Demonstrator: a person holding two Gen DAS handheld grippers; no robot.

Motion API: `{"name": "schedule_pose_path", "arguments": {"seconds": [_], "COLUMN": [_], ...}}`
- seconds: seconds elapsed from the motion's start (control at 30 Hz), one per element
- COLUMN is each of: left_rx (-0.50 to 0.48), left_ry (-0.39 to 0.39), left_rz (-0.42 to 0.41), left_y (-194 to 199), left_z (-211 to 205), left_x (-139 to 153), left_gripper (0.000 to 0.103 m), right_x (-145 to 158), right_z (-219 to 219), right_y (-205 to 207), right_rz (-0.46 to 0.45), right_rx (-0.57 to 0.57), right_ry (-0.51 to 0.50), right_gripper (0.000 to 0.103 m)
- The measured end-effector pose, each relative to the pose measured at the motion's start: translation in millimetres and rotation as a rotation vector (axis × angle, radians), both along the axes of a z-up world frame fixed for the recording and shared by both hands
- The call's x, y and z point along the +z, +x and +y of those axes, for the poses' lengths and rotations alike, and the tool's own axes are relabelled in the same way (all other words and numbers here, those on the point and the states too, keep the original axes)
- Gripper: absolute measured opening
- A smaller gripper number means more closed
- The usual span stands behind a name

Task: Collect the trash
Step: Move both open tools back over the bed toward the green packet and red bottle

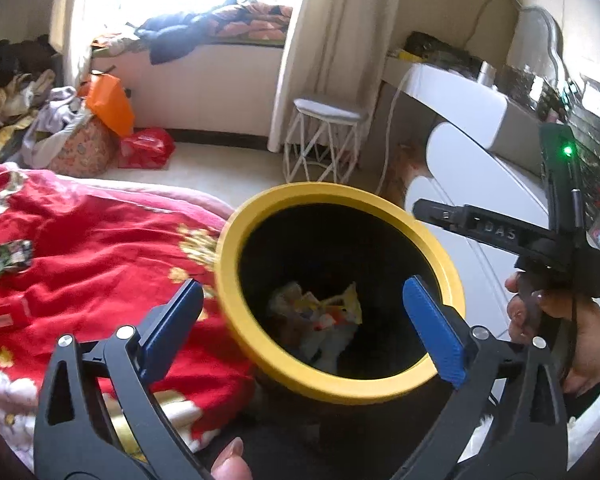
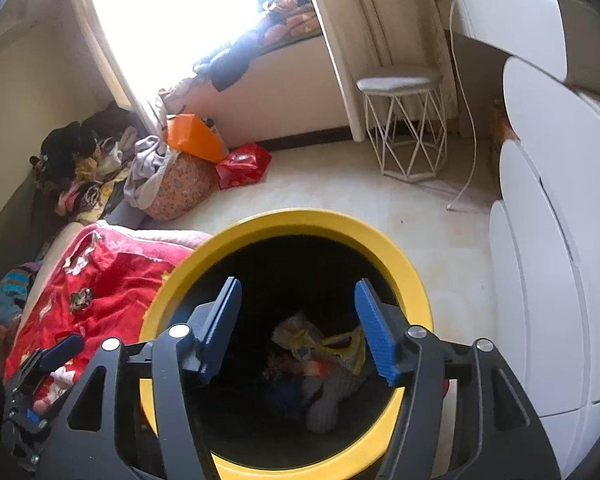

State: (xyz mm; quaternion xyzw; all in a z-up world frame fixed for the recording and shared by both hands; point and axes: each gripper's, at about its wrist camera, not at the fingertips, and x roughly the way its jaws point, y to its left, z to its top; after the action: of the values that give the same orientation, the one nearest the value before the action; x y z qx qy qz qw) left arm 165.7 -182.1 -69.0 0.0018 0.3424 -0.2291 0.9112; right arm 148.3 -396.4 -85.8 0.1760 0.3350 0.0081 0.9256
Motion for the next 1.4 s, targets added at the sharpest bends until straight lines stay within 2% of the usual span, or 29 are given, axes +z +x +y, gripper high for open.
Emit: {"name": "schedule_pose_path", "arguments": {"seconds": [0.03, 0.23, 0.57, 1.4], "left_rx": [0.018, 0.095, 0.238, 0.466], "left_ry": [0.001, 0.011, 0.018, -0.017], "left_rz": [0.000, -0.010, -0.034, -0.055], "left_y": [-1.0, -7.7, -15.5, -20.4], "left_z": [5.0, 33.5, 85.4, 196.6], "left_x": [1.5, 7.9, 20.1, 32.3], "left_gripper": [0.092, 0.092, 0.092, 0.092], "right_x": [4.2, 23.2, 46.4, 61.6], "right_z": [3.4, 26.6, 67.7, 189.6], "right_y": [-1.2, -4.8, -10.3, 4.8], "right_rz": [-0.016, -0.072, -0.144, -0.145], "right_rx": [0.006, 0.071, 0.159, 0.443], "right_ry": [-0.011, -0.046, -0.072, -0.151], "right_gripper": [0.067, 0.074, 0.077, 0.079]}}
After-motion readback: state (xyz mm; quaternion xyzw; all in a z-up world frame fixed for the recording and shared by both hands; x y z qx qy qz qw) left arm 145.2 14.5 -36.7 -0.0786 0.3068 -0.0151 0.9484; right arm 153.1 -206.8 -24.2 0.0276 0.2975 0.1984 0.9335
